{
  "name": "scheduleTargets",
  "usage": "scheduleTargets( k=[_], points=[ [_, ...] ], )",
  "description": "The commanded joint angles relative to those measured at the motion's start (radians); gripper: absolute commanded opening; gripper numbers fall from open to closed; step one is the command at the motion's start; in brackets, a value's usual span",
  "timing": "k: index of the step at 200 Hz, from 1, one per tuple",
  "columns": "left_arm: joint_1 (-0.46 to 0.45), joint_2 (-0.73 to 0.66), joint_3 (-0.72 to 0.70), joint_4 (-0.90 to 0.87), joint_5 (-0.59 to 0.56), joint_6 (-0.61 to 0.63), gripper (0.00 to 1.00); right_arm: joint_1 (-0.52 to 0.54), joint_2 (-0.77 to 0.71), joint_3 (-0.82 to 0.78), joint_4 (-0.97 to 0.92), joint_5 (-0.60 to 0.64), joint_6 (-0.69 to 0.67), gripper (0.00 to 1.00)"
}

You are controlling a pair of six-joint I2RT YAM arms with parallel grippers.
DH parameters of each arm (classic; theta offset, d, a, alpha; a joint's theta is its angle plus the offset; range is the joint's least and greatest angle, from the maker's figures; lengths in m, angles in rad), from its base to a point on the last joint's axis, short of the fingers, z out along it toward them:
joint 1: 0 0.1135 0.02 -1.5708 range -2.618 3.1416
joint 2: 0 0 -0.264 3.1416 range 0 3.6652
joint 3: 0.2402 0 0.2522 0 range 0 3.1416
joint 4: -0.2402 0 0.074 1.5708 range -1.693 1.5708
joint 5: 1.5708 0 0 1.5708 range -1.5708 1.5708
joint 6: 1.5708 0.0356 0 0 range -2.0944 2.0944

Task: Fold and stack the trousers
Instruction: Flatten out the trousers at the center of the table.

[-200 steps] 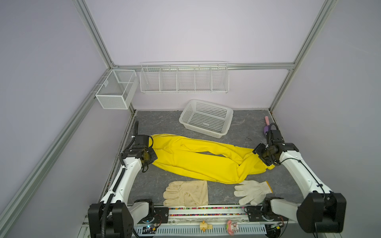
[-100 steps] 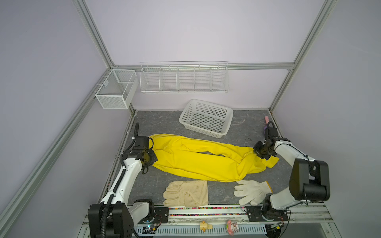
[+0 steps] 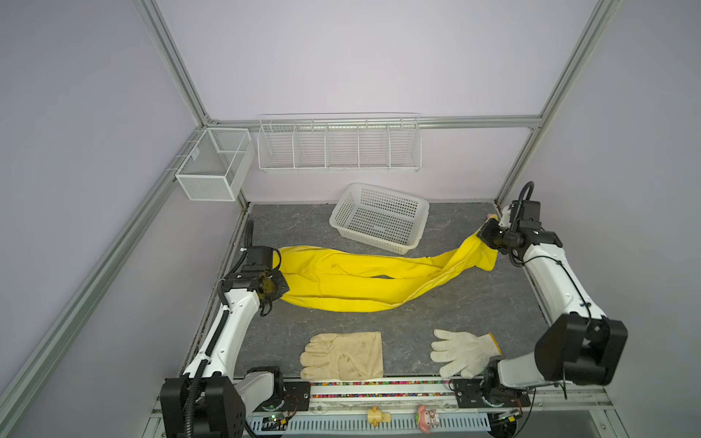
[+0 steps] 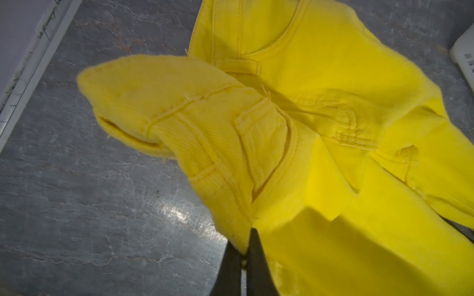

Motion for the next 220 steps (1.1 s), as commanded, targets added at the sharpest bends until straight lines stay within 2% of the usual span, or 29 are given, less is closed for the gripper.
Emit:
scheduleTargets(
  k=[1, 29, 50, 70, 86, 100, 120, 135, 147, 163, 193, 220],
  points=[
    [0.005, -0.013, 0.026, -0.026, -0.012, 0.021, 0.0, -0.054, -0.135, -0.121, 0.002, -0.03, 0.068, 0.06],
    [0.005, -0.004, -0.03, -0.022, 0.053, 0.01, 0.0, -0.142, -0.28, -0.368, 0.041, -0.005, 0.116, 0.08],
    [0.005, 0.009, -0.081, -0.011, 0.054, 0.005, 0.0, -0.176, -0.337, -0.526, 0.013, 0.073, 0.154, 0.12],
    [0.005, 0.023, -0.106, 0.007, 0.046, -0.008, 0.0, -0.179, -0.352, -0.605, -0.072, 0.189, 0.164, 0.13],
    [0.005, 0.027, -0.095, -0.008, 0.018, -0.013, 0.0, -0.179, -0.368, -0.625, -0.208, 0.306, 0.211, 0.19],
    [0.004, 0.011, -0.086, -0.024, -0.035, -0.023, 0.0, -0.179, -0.427, -0.649, -0.324, 0.435, 0.285, 0.16],
    [0.005, -0.018, -0.089, -0.025, -0.11, -0.041, 0.0, -0.178, -0.445, -0.649, -0.38, 0.504, 0.332, 0.18],
    [0.005, -0.033, -0.089, -0.022, -0.125, -0.057, 0.0, -0.178, -0.445, -0.64, -0.393, 0.556, 0.353, 0.18],
    [0.005, -0.037, -0.093, -0.021, -0.135, -0.069, 0.0, -0.178, -0.45, -0.648, -0.381, 0.57, 0.356, 0.18],
    [0.005, -0.039, -0.093, -0.027, -0.156, -0.08, 0.0, -0.178, -0.434, -0.652, -0.378, 0.571, 0.353, 0.24],
    [0.005, -0.048, -0.096, -0.029, -0.198, -0.094, 0.0, -0.178, -0.451, -0.641, -0.411, 0.585, 0.36, 0.46],
    [0.005, -0.04, -0.094, -0.029, -0.161, -0.09, 0.02, -0.176, -0.46, -0.543, -0.452, 0.582, 0.35, 0.5]
  ],
)
